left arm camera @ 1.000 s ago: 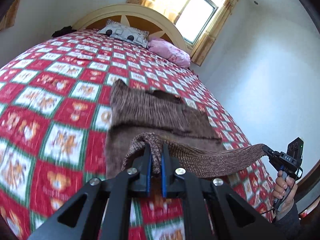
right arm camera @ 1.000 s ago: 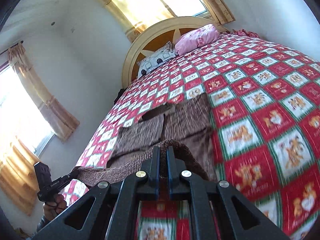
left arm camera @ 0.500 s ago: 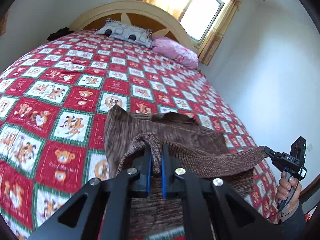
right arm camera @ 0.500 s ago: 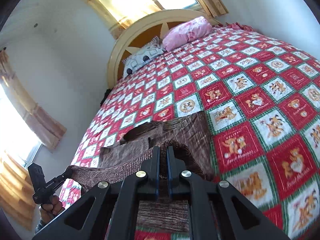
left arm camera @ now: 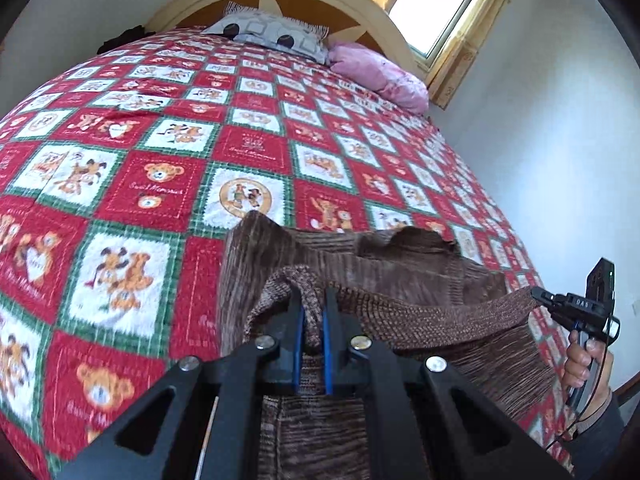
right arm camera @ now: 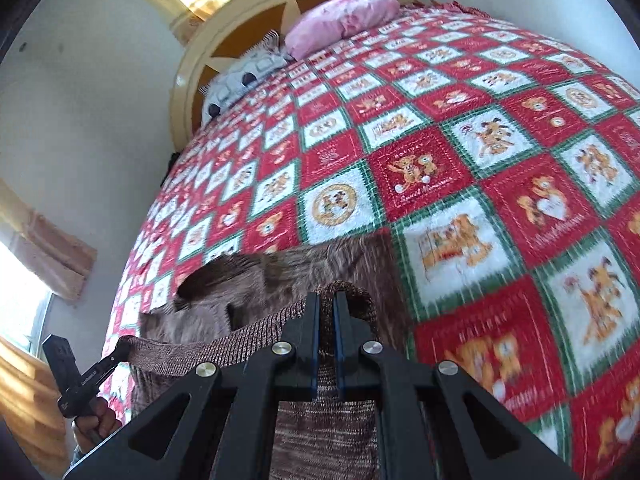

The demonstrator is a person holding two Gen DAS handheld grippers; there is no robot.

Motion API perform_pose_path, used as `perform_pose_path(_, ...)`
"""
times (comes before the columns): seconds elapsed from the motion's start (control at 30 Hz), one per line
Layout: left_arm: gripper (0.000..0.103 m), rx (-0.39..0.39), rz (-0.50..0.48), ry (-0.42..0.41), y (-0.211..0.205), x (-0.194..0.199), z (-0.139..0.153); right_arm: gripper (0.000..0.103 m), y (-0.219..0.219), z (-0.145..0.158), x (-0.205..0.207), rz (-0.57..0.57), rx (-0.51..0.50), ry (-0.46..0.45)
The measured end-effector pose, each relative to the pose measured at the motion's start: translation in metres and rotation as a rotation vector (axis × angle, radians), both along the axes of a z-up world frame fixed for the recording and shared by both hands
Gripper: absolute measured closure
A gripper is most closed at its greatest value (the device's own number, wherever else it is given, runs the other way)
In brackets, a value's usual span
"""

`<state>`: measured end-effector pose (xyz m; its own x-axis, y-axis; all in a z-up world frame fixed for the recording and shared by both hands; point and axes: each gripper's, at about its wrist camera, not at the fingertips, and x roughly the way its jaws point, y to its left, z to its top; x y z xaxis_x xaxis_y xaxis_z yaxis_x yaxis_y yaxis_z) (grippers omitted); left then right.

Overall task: Fold small clothes
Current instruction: 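Lift the hem with both grippers and fold it toward the collar, then open both grippers and release the folded hem onto the sweater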

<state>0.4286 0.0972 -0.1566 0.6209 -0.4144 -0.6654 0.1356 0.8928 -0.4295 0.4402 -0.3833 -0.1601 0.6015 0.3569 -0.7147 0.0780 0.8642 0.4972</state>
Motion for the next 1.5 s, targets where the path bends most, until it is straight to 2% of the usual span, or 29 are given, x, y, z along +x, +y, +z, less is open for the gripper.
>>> perform_pose_path(0.03,0.09,0.004,0.011,0.006,0.001,0.003,-0.002,0.097,0.001,-0.004,0.009,0.011,0.001,0.009)
perform_pose_path(0.17,0.086,0.025,0.107,0.02,0.017,0.017,-0.008,0.096,-0.006,-0.007,0.033,-0.057,-0.037,-0.02)
perform_pose_path(0.2,0.083,0.022,0.126,0.021,0.022,0.019,-0.008,0.096,-0.009,-0.007,0.037,-0.077,-0.041,-0.026)
perform_pose_path(0.27,0.082,0.01,0.169,0.025,0.034,0.014,-0.005,0.096,-0.011,-0.005,0.038,-0.088,-0.066,-0.028)
perform_pose_path(0.33,0.08,0.018,0.123,0.0,0.033,0.005,0.0,0.095,-0.003,0.001,0.029,-0.032,-0.057,-0.042)
perform_pose_path(0.37,0.075,0.103,0.071,-0.02,0.024,-0.006,0.005,0.087,0.008,0.004,0.021,0.037,-0.069,-0.039)
perform_pose_path(0.4,0.059,0.167,0.038,-0.023,0.018,-0.011,0.006,0.077,0.017,0.005,0.015,0.092,-0.089,-0.032)
perform_pose_path(0.43,0.044,0.229,-0.008,-0.027,0.01,-0.02,0.005,0.057,0.029,0.004,0.005,0.168,-0.115,-0.018)
perform_pose_path(0.47,0.04,0.271,-0.06,-0.035,0.002,-0.031,0.003,0.051,0.041,0.001,-0.004,0.242,-0.131,-0.003)
perform_pose_path(0.53,0.039,0.372,-0.139,-0.021,-0.017,-0.043,-0.006,0.051,0.063,-0.011,-0.015,0.366,-0.174,0.053)
perform_pose_path(0.63,0.039,0.557,-0.169,-0.012,-0.041,-0.04,-0.019,0.051,0.087,-0.029,-0.015,0.41,-0.318,0.123)
perform_pose_path(0.67,0.038,0.626,-0.164,-0.009,-0.05,-0.033,-0.025,0.051,0.093,-0.031,-0.009,0.414,-0.35,0.134)
perform_pose_path(0.73,0.03,0.668,-0.153,-0.022,-0.056,-0.02,-0.024,0.051,0.103,-0.028,0.01,0.402,-0.401,0.149)
perform_pose_path(0.83,0.025,0.751,-0.041,-0.049,-0.054,0.016,-0.013,0.051,0.111,-0.019,0.046,0.345,-0.522,0.121)
perform_pose_path(0.9,0.025,0.713,0.029,-0.052,-0.041,0.033,-0.001,0.051,0.102,-0.005,0.067,0.23,-0.557,0.071)
perform_pose_path(0.93,0.025,0.677,0.085,-0.053,-0.03,0.041,0.007,0.051,0.095,0.003,0.072,0.189,-0.516,0.048)
perform_pose_path(1.0,0.023,0.656,0.165,-0.053,-0.013,0.045,0.014,0.051,0.081,0.013,0.07,0.124,-0.437,0.003)
perform_pose_path(1.07,0.02,0.664,0.204,-0.04,-0.001,0.043,0.009,0.051,0.077,0.01,0.063,0.116,-0.43,-0.004)
perform_pose_path(1.17,0.019,0.671,0.219,-0.01,0.011,0.032,-0.004,0.051,0.077,0.004,0.04,0.134,-0.42,-0.019)
perform_pose_path(1.23,0.019,0.638,0.206,0.019,0.015,0.018,-0.01,0.051,0.079,-0.003,0.023,0.166,-0.393,-0.016)
perform_pose_path(1.4,0.019,0.575,0.15,-0.022,-0.001,-0.033,-0.003,0.051,0.094,-0.01,-0.031,0.274,-0.412,-0.017)
perform_pose_path(1.5,0.013,0.553,0.117,-0.039,-0.01,-0.059,-0.003,0.051,0.096,-0.007,-0.061,0.304,-0.459,-0.052)
